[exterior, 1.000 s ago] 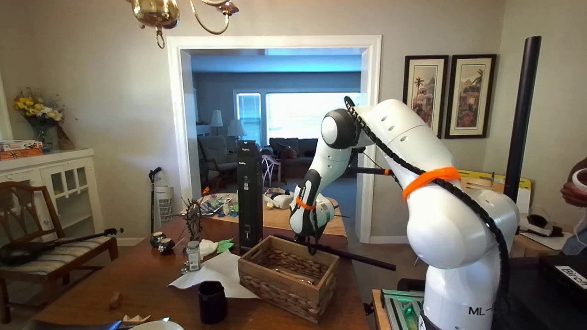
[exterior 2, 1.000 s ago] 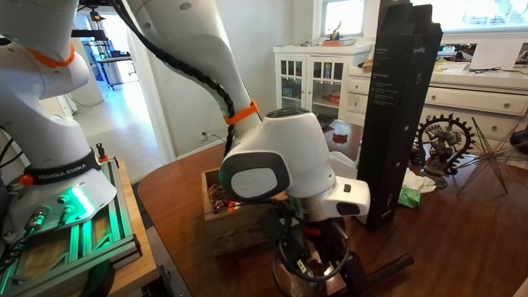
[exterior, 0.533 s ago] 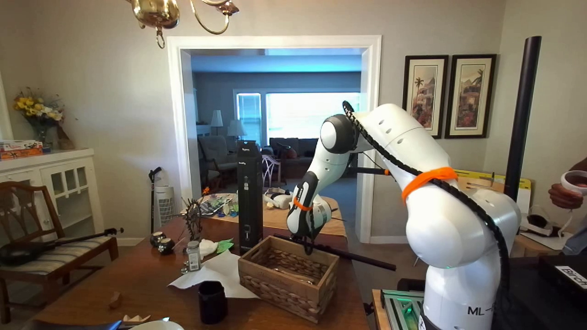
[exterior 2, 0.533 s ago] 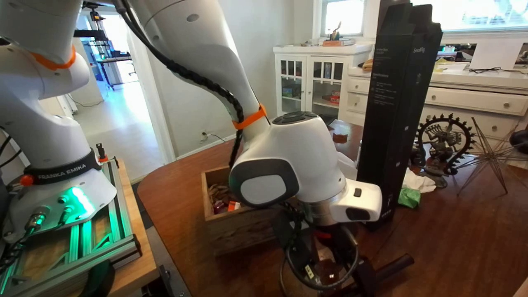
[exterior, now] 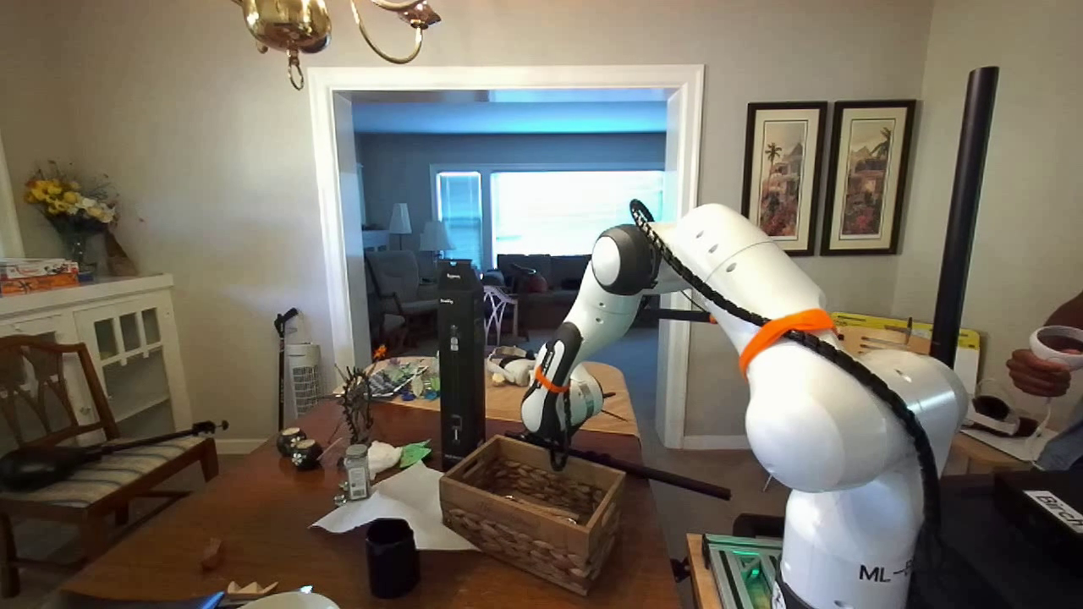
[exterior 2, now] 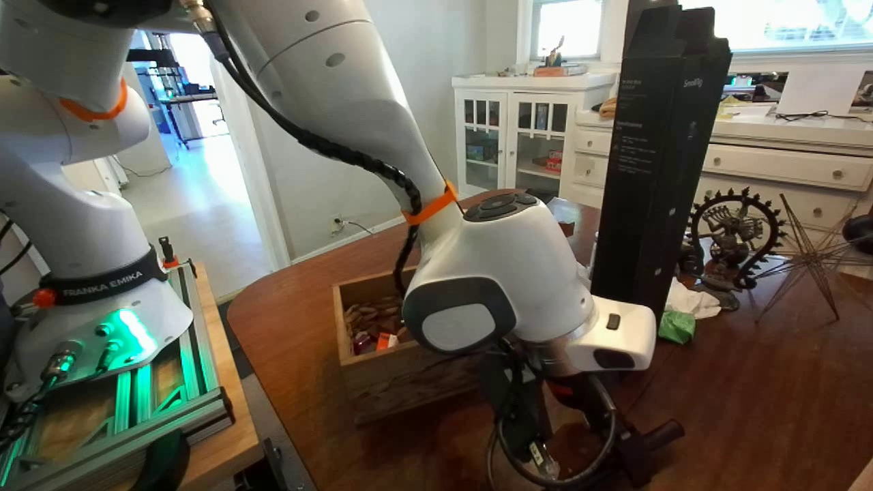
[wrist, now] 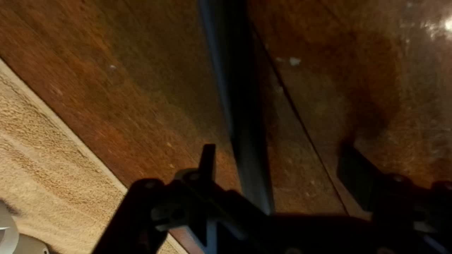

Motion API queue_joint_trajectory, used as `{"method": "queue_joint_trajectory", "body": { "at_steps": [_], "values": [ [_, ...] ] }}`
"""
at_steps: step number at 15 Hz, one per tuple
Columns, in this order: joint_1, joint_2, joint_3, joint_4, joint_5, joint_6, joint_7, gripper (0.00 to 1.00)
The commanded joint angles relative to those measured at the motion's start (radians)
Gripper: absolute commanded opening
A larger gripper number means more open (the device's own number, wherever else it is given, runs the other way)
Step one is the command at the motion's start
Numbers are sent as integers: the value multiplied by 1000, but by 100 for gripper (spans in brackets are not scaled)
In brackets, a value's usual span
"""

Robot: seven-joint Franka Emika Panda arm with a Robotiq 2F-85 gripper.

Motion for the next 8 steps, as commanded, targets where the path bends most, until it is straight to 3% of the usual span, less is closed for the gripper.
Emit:
{"method": "queue_joint_trajectory", "body": {
  "at_steps": [1, 8],
  "values": [
    [-25, 68, 35, 67, 11, 48, 16, 56],
    [-39, 57, 47, 72, 11, 31, 46, 3]
  ]
}}
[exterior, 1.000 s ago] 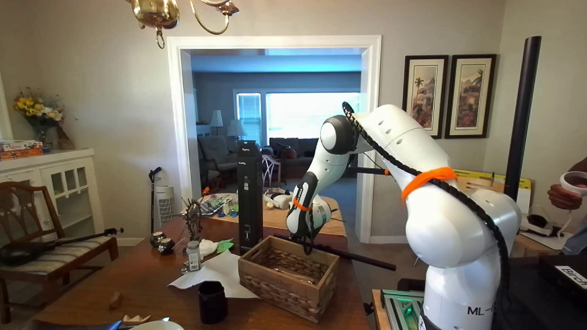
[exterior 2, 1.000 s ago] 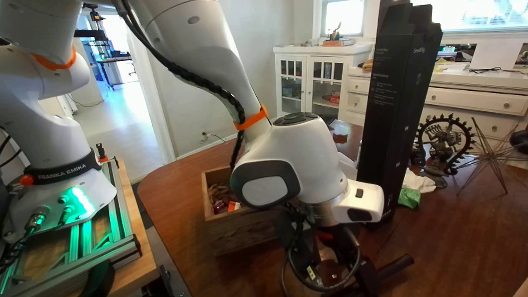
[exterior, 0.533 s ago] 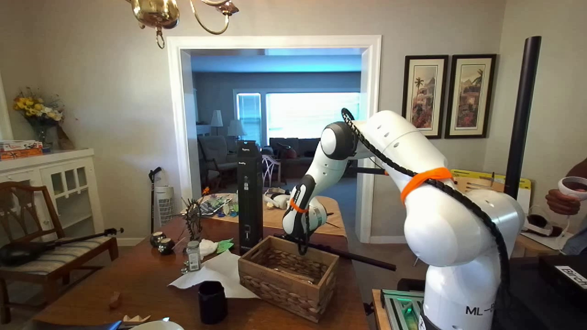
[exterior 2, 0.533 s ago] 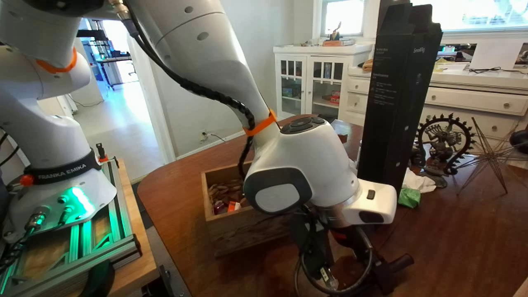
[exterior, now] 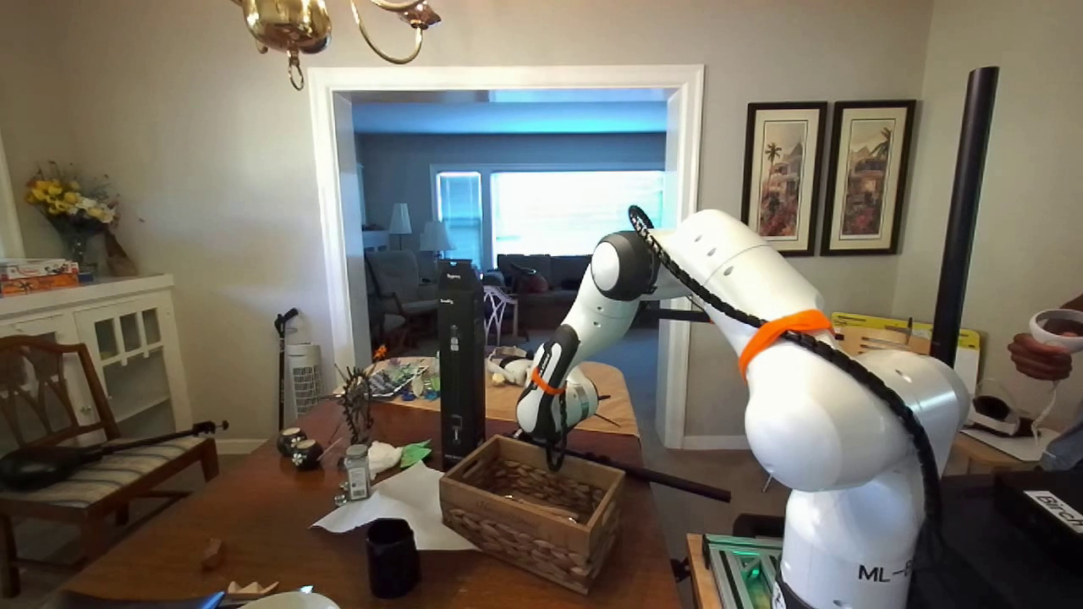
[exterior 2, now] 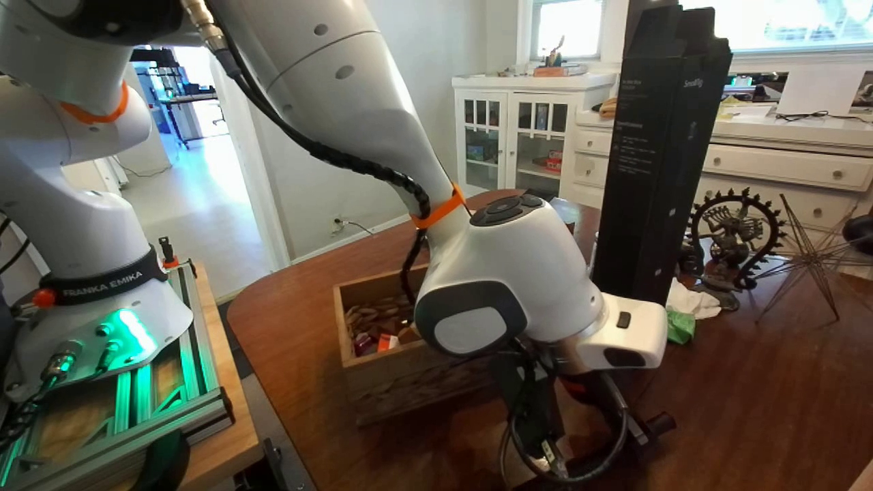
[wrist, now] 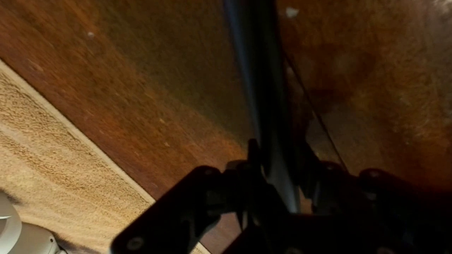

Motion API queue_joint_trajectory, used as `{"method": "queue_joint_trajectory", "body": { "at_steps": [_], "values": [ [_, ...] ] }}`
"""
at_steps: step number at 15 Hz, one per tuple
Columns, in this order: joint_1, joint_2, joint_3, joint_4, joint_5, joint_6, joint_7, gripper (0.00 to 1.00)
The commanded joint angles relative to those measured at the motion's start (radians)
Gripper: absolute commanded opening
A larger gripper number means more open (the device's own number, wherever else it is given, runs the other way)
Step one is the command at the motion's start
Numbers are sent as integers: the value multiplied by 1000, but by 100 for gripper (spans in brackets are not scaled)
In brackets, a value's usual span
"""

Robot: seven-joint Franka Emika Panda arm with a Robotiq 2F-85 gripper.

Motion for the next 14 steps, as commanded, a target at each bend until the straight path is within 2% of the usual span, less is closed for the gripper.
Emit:
{"method": "queue_joint_trajectory", "body": {
  "at_steps": [1, 6, 14],
  "values": [
    [-38, 7, 26, 4, 10, 0, 6, 5],
    [-103, -51, 60, -61, 1, 8, -1, 6],
    [-169, -206, 78, -182, -12, -15, -20, 6]
  ]
}}
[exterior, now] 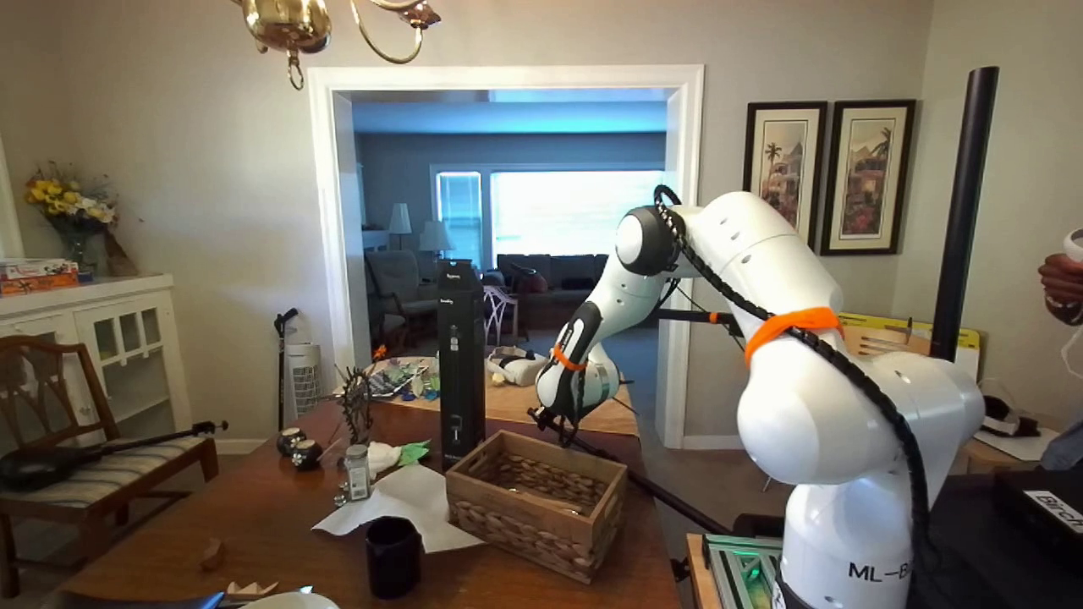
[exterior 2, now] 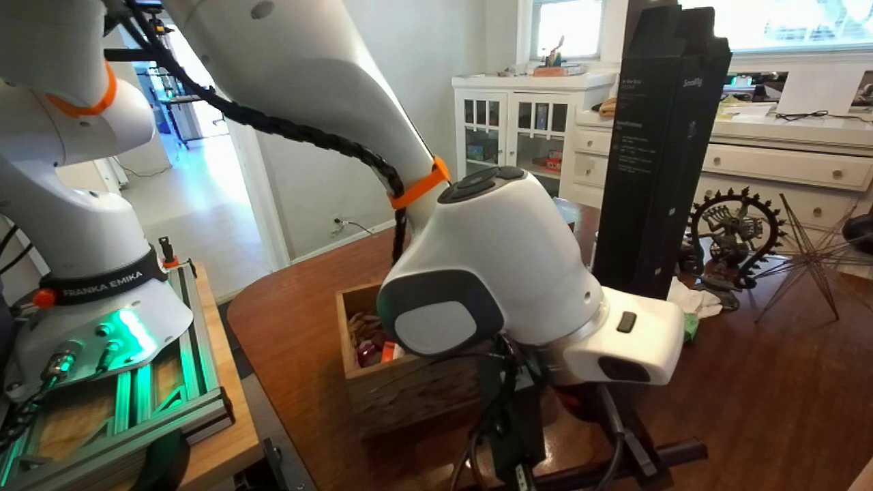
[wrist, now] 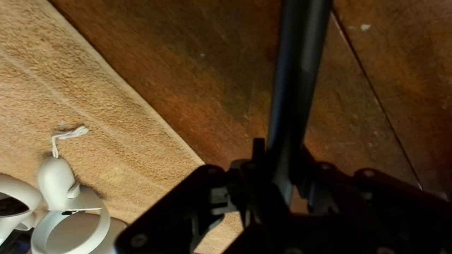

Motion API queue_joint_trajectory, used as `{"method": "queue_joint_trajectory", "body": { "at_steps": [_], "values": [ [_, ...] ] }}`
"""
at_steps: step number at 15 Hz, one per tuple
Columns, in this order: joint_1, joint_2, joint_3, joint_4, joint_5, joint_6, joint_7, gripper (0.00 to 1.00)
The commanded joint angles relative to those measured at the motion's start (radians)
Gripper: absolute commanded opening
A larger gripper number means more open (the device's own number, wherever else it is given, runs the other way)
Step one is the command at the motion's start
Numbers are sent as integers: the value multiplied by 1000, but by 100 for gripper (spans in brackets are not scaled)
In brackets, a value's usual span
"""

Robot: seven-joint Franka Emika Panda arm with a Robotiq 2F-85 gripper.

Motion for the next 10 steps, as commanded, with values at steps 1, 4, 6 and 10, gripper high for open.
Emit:
{"method": "queue_joint_trajectory", "body": {
  "at_steps": [1, 4, 6, 10],
  "values": [
    [-34, -106, 22, -98, -9, -11, -17, 6],
    [-53, -176, 35, -150, -14, -3, -28, 6],
    [-68, -226, 51, -181, -13, -8, -38, 6],
    [-68, -294, 55, -204, -11, -50, -37, 6]
  ]
}}
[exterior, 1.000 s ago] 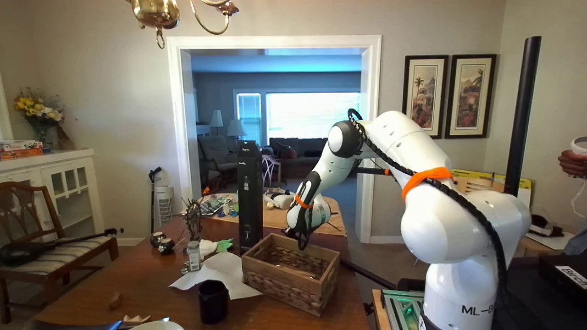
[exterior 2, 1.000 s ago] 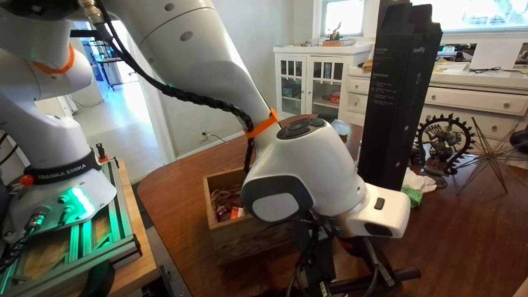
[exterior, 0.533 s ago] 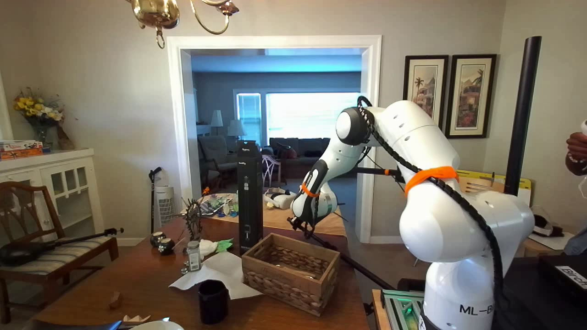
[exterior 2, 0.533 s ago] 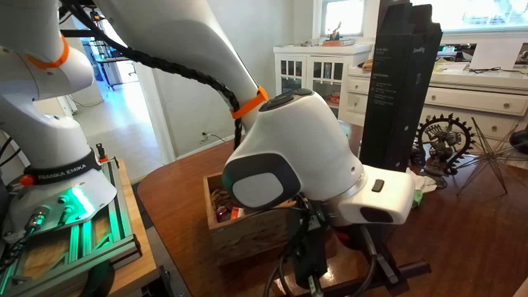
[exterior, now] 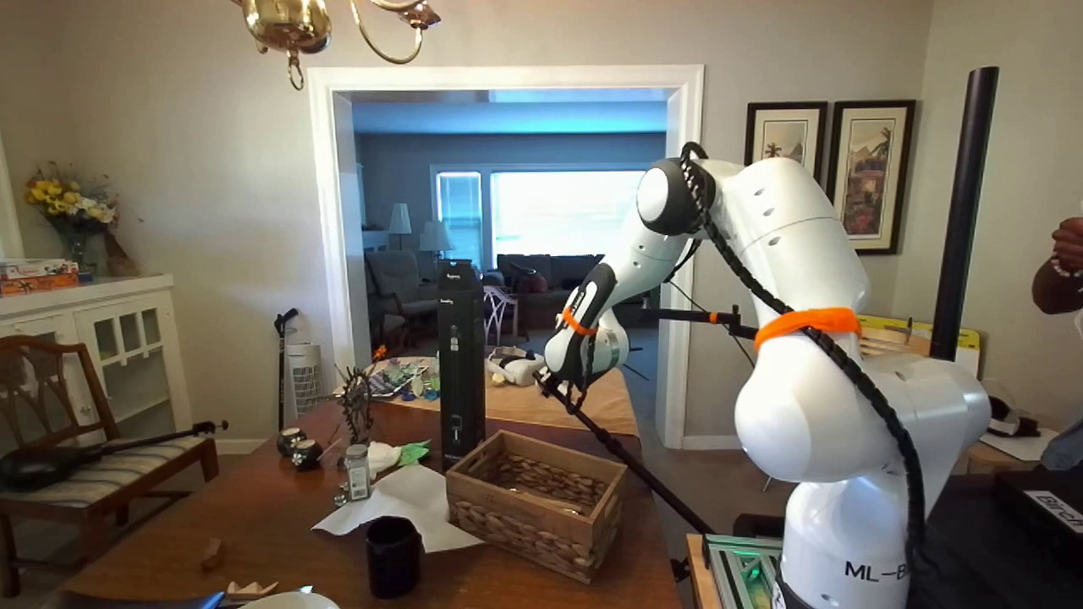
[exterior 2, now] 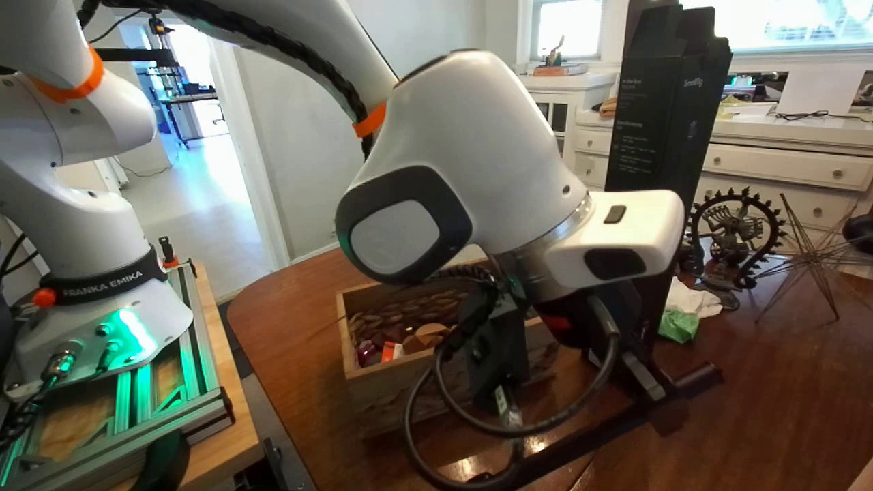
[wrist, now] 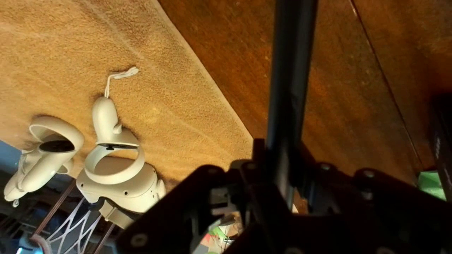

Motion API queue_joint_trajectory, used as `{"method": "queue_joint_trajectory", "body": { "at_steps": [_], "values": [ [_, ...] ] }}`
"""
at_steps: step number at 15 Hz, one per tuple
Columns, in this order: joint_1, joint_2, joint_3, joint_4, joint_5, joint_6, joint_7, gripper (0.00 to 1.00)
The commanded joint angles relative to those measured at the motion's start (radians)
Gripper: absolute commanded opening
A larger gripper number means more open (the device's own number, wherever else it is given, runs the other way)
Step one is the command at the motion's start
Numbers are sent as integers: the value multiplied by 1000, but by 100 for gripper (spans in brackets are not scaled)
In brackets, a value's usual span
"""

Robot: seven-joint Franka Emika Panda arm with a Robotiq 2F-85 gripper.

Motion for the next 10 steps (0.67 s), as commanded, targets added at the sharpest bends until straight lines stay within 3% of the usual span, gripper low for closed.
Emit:
{"method": "queue_joint_trajectory", "body": {
  "at_steps": [1, 4, 7, 10],
  "values": [
    [-23, -87, 26, -62, -7, -55, -16, 6],
    [-89, -142, 99, -107, -2, -87, -61, 6],
    [-247, -184, 272, -135, 33, -147, -158, 6],
    [-368, -205, 391, -123, 81, -214, -217, 6]
  ]
}}
